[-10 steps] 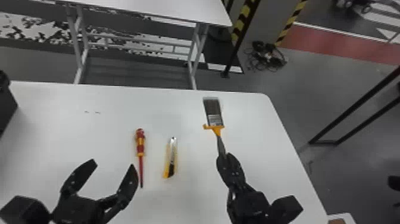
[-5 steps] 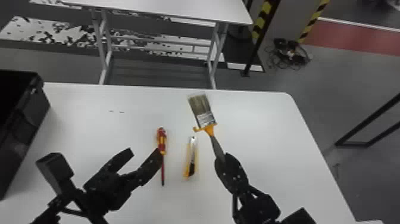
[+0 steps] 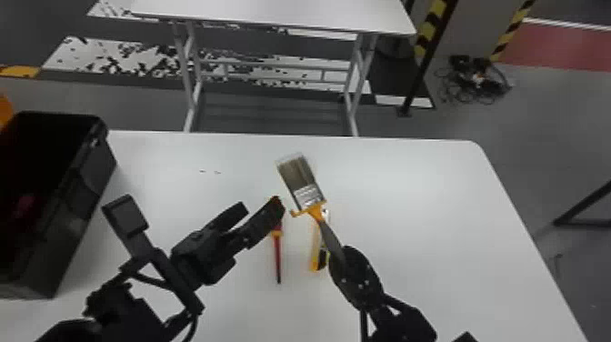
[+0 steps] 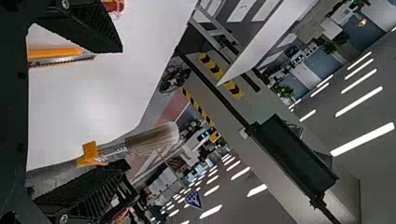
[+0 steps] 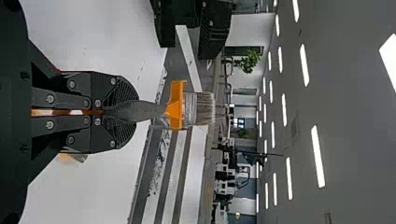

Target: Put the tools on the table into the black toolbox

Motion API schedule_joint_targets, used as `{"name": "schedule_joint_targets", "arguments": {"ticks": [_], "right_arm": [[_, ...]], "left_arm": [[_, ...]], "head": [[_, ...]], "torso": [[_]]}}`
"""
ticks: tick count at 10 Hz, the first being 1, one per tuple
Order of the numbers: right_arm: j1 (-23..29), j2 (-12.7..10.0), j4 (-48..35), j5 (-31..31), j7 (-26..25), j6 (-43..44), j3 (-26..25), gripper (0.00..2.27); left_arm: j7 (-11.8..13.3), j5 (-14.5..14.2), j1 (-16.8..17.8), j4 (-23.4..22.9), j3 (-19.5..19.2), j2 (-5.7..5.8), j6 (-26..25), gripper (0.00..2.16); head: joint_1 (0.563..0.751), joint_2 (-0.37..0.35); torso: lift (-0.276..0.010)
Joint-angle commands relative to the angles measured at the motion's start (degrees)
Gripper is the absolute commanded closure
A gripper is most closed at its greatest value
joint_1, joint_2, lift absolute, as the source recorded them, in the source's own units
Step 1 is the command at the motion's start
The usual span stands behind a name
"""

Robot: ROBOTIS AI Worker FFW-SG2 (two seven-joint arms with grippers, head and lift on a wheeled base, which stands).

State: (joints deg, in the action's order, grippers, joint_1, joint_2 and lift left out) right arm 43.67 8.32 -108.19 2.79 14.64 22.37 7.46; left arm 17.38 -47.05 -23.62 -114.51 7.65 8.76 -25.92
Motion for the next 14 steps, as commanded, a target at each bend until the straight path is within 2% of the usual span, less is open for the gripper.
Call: {"name": "schedule_joint_targets", "arguments": {"ticks": [1,2,3,4,5,8,9,10,11,12,13,14], "right_arm": [[-0.2,0.2,0.1,0.5,0.0,-0.4,1.0,2.22],[-0.4,0.2,0.2,0.8,0.0,-1.1,1.6,2.22],[-0.5,0.2,0.3,1.1,0.0,-1.2,2.1,2.22],[-0.8,0.2,0.3,1.3,0.0,-1.9,2.6,2.22],[-1.1,0.2,0.3,1.3,0.0,-2.6,3.2,2.22],[-1.3,0.2,0.3,1.3,0.0,-2.8,4.8,2.22],[-1.3,0.2,0.2,1.3,0.0,-2.8,5.1,2.22],[-1.3,0.3,0.1,1.2,0.0,-2.8,5.3,2.22],[-1.3,0.4,0.0,1.2,0.0,-2.8,5.4,2.22],[-1.3,0.4,0.1,1.2,0.0,-2.8,5.4,2.22],[-1.3,0.4,0.2,1.2,0.0,-2.8,5.4,2.22],[-1.2,0.4,0.2,1.2,0.0,-2.8,5.4,2.22]], "left_arm": [[0.2,-0.8,1.0,0.7,0.7,-0.85,-0.2,0.07],[0.5,-1.4,1.8,1.4,1.2,-1.11,-0.6,0.07],[1.0,-3.2,2.5,2.1,1.2,-1.37,-3.0,0.07],[1.6,-4.7,3.0,3.2,1.3,-1.64,-3.4,0.07],[1.9,-5.0,3.1,3.9,1.3,-2.25,-3.4,0.07],[2.4,-5.8,3.8,5.1,1.4,-2.52,-3.4,0.09],[3.2,-6.0,4.1,5.8,1.4,-2.52,-3.2,0.22],[3.5,-5.9,4.3,6.0,1.5,-2.52,-3.2,0.47],[4.8,-5.8,4.3,6.2,1.3,-2.52,-3.2,1.07],[4.9,-5.7,4.3,6.3,1.0,-2.43,-3.4,1.82],[5.0,-5.3,4.3,6.3,0.6,-2.52,-5.2,2.14],[6.9,-4.5,4.3,6.3,0.5,-2.52,-5.2,2.14]], "head": [[0.695,-0.109],[0.695,-0.110],[0.695,-0.112],[0.695,-0.117],[0.695,-0.120],[0.695,-0.112],[0.695,-0.104],[0.695,-0.099],[0.695,-0.096],[0.695,-0.095],[0.695,-0.094],[0.695,-0.092]], "torso": [[-0.075],[-0.075],[-0.075],[-0.075],[-0.075],[-0.075],[-0.075],[-0.075],[-0.075],[-0.075],[-0.075],[-0.075]]}}
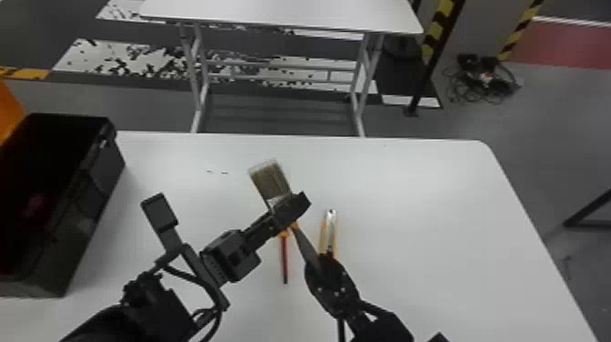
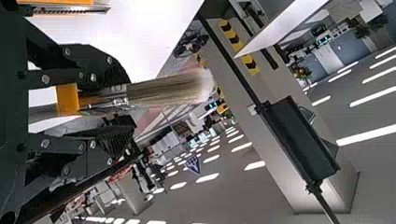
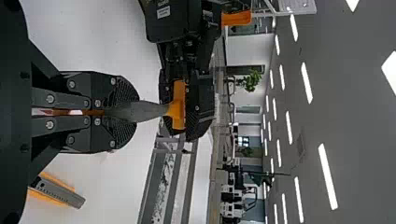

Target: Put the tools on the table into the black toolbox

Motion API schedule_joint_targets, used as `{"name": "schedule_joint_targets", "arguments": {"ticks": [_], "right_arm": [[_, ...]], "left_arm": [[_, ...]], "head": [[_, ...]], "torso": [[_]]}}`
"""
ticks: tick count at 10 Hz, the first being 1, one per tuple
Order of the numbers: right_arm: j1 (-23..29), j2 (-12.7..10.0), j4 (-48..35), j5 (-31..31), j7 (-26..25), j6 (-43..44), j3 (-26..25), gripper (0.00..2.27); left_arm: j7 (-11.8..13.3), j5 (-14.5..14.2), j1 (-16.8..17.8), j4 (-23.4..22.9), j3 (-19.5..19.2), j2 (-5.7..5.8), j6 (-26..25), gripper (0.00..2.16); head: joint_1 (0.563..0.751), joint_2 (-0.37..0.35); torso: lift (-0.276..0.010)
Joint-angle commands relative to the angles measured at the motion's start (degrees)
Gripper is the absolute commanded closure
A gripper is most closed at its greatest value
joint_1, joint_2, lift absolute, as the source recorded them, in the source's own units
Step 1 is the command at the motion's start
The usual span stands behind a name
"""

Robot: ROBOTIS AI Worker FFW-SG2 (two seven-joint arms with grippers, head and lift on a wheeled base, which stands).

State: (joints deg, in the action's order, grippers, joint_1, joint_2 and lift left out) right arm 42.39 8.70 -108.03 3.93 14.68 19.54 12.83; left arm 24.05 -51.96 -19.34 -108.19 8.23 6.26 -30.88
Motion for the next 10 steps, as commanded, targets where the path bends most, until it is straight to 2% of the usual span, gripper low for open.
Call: {"name": "schedule_joint_targets", "arguments": {"ticks": [1,2,3,4,5,7,10], "right_arm": [[0.0,-0.1,0.0,-0.7,-0.1,-0.2,0.0,2.21],[0.0,-0.1,0.0,-1.8,-0.1,-0.2,0.0,2.05],[0.0,-0.1,0.0,-3.1,-0.1,0.0,0.0,1.74],[0.0,-0.1,0.2,-3.3,-0.1,0.0,0.0,0.79],[0.0,0.0,0.5,-3.7,-0.1,0.0,0.0,0.00],[0.2,-0.1,0.9,-6.0,-0.2,0.5,-1.1,0.05],[1.6,-0.4,3.8,-10.4,-0.2,4.8,-7.0,0.06]], "left_arm": [[0.9,0.5,0.0,0.0,-0.1,-0.02,-0.2,2.13],[1.2,0.4,0.0,0.1,-0.1,-0.02,-0.2,2.13],[1.6,0.4,0.0,0.1,-0.3,-0.02,-0.2,2.13],[1.6,0.2,0.0,0.1,-0.7,-0.11,-0.2,2.13],[1.4,0.1,-0.1,0.1,-0.9,-0.20,-0.2,2.13],[1.7,-0.6,-0.2,-0.1,-2.0,-0.11,-0.4,2.13],[1.7,0.4,-3.1,-5.9,-7.5,0.24,-0.9,2.13]], "head": [[0.695,-0.094],[0.695,-0.097],[0.695,-0.100],[0.695,-0.102],[0.695,-0.102],[0.695,-0.098],[0.695,-0.115]], "torso": [[-0.075],[-0.075],[-0.075],[-0.075],[-0.075],[-0.075],[-0.075]]}}
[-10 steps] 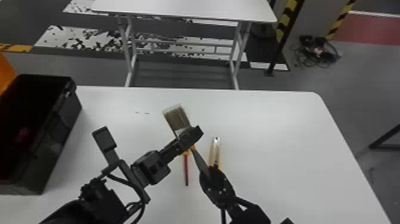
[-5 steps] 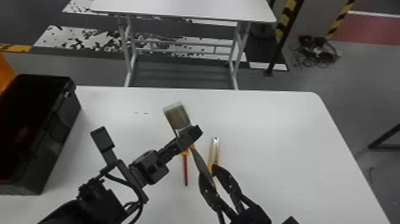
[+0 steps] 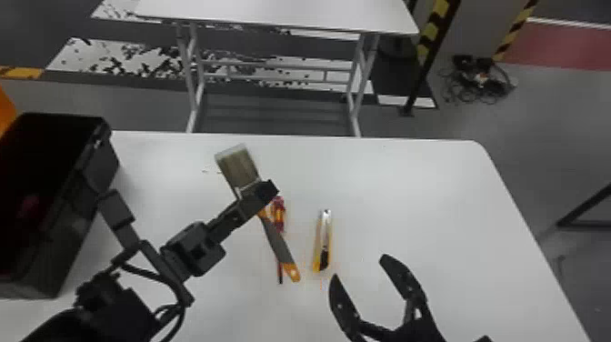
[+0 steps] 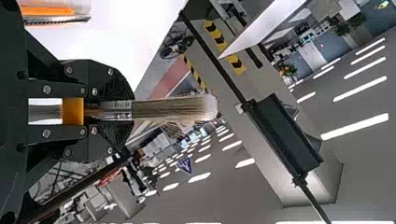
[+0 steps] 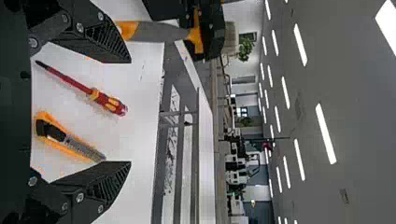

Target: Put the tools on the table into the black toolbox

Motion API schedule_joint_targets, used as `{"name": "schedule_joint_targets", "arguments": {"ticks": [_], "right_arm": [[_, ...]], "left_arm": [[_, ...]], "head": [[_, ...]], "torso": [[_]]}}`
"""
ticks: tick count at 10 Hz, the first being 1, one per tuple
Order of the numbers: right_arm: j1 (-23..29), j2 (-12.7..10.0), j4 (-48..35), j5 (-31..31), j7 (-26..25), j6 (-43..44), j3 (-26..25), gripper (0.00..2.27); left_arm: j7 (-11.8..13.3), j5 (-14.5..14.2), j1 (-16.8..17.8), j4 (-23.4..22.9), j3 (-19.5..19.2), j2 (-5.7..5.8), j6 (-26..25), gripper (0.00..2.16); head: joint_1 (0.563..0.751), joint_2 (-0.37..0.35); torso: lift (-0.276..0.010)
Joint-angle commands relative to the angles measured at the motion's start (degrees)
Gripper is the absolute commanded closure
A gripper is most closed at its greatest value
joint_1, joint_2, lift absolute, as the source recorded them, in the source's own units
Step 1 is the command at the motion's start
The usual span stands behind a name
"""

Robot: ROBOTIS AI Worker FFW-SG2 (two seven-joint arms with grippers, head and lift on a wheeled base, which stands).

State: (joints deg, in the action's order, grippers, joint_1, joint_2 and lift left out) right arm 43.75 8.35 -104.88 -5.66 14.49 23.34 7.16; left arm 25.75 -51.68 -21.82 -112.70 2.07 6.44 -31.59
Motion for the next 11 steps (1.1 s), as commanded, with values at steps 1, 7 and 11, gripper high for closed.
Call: {"name": "schedule_joint_targets", "arguments": {"ticks": [1,7,11], "right_arm": [[0.5,-0.4,1.8,-2.9,0.0,1.8,-3.7,0.06],[1.3,-2.1,6.9,-8.3,2.4,5.0,-11.6,0.08],[1.1,-2.6,7.1,-8.4,2.6,5.0,-11.5,0.08]], "left_arm": [[0.0,0.1,-1.3,-3.3,-4.2,0.24,-0.7,2.13],[-2.4,-4.0,0.8,-9.4,-27.8,2.96,-10.6,2.13],[-7.5,1.2,3.5,-8.8,-36.9,5.34,-9.7,2.14]], "head": [[0.695,-0.126],[0.695,-0.066],[0.695,0.121]], "torso": [[-0.075],[-0.075],[-0.075]]}}
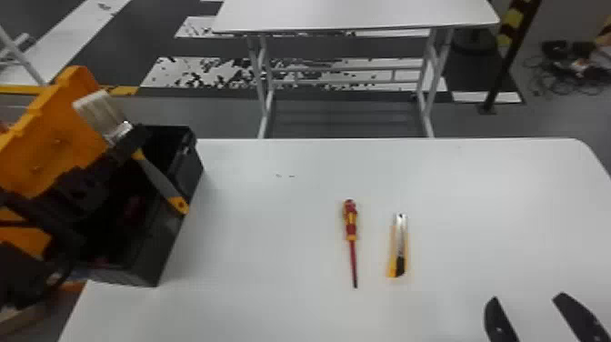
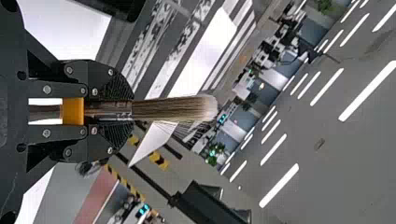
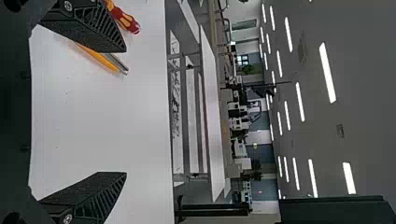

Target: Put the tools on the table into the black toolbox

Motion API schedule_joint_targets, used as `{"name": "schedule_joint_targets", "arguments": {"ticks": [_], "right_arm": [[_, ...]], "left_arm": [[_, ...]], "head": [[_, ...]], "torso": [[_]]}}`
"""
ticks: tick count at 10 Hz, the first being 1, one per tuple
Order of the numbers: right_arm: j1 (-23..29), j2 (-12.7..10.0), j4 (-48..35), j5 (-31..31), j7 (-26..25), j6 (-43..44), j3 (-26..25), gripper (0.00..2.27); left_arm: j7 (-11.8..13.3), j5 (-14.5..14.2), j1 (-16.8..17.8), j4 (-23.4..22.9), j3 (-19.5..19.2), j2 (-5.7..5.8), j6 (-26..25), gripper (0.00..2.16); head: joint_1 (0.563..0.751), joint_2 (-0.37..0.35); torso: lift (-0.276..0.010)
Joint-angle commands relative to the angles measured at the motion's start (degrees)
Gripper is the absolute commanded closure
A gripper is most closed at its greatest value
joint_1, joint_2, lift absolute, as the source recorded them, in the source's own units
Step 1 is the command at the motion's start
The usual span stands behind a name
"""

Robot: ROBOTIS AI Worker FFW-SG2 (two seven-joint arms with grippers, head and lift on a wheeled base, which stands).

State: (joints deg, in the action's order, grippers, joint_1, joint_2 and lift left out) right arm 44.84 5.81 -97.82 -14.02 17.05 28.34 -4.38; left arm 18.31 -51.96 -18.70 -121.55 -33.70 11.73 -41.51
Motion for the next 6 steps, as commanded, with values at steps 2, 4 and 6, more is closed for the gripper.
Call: {"name": "schedule_joint_targets", "arguments": {"ticks": [2,4,6], "right_arm": [[0.0,-0.2,0.2,0.0,0.0,0.0,0.1,0.08],[0.0,-0.4,0.4,-0.2,0.2,0.0,0.1,0.08],[0.0,-0.3,0.4,-0.2,0.2,0.0,0.0,0.08]], "left_arm": [[-0.9,3.4,0.9,1.8,-3.7,-0.05,0.8,2.14],[-2.8,12.8,0.9,1.6,-3.7,-0.92,3.6,2.14],[-4.4,20.3,0.9,2.0,-2.5,-1.63,6.9,2.13]], "head": [[0.695,0.195],[0.695,0.263],[0.695,0.303]], "torso": [[-0.075],[-0.075],[-0.075]]}}
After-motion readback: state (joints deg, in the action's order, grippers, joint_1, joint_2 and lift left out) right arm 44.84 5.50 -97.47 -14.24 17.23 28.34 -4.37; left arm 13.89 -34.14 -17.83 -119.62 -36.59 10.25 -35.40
